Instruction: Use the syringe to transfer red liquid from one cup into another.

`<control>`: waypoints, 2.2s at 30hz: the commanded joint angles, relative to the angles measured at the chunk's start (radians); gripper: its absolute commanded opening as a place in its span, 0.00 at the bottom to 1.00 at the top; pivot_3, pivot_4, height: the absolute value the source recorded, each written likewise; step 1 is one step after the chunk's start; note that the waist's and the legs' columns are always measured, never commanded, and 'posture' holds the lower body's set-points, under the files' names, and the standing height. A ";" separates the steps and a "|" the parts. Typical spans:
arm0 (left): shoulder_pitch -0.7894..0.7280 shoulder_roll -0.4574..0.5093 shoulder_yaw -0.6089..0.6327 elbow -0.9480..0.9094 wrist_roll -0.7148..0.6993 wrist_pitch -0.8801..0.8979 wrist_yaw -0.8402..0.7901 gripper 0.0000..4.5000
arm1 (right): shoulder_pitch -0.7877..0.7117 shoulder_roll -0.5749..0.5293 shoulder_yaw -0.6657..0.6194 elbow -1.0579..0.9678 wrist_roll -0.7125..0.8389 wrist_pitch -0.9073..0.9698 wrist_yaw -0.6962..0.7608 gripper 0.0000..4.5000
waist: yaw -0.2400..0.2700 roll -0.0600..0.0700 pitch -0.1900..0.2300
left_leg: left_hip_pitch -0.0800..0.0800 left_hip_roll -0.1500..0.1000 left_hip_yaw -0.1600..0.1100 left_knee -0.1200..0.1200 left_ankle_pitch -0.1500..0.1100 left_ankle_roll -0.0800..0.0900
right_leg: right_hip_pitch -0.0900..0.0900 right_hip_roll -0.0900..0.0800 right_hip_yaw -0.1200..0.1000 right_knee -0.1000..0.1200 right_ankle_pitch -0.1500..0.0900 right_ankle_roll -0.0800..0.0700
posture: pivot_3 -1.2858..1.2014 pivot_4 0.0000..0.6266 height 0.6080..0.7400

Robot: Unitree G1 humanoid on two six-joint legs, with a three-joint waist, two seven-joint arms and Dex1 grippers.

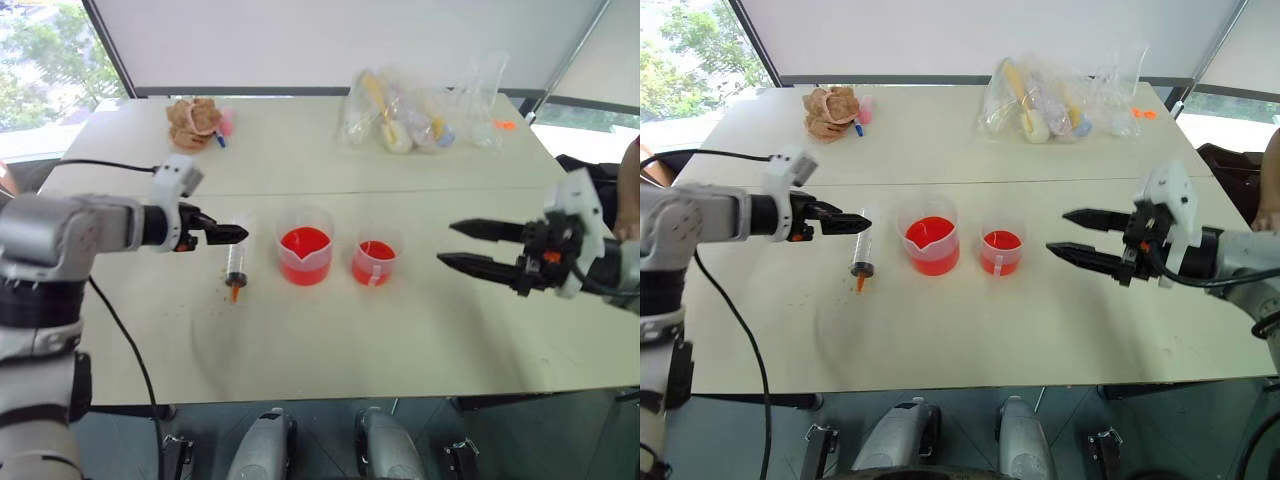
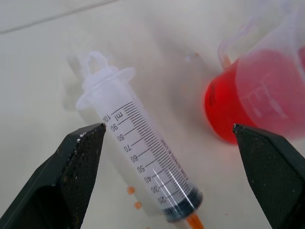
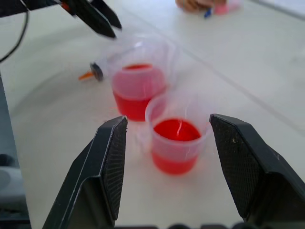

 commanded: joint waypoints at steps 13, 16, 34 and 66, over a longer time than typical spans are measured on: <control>-0.239 -0.192 -0.348 0.541 0.320 -0.177 -0.082 0.94 | -0.021 -0.023 -0.108 -0.151 0.111 0.008 -0.108 0.64 | -0.006 -0.002 0.001 | -0.002 0.000 0.000 0.001 0.000 0.000 | -0.002 -0.002 0.002 0.003 -0.001 0.001 | 0.52 0.24 1.00; -0.247 -0.204 -0.344 0.562 0.353 -0.204 -0.100 0.68 | -0.001 -0.021 -0.117 -0.157 0.111 0.001 -0.118 0.64 | -0.005 -0.002 0.001 | 0.000 0.000 0.000 0.001 0.000 0.000 | -0.002 -0.003 0.002 0.004 -0.001 0.001 | 0.52 0.24 1.00; -0.310 -0.121 0.123 0.247 0.223 -0.568 -0.269 0.30 | -0.174 0.053 -0.042 0.031 -0.095 -0.198 -0.233 0.64 | -0.013 -0.013 0.008 | -0.010 0.001 0.001 0.003 0.004 -0.006 | -0.014 -0.003 0.003 0.009 0.001 -0.001 | 0.52 0.24 1.00; 0.005 -0.404 0.156 -0.239 -0.034 -0.655 -0.175 0.30 | -0.684 0.463 0.417 0.470 -0.631 -0.718 -0.180 0.64 | -0.014 -0.006 0.004 | -0.016 0.000 0.002 0.002 0.010 -0.011 | -0.021 0.000 0.003 0.009 0.004 -0.002 | 0.52 0.24 1.00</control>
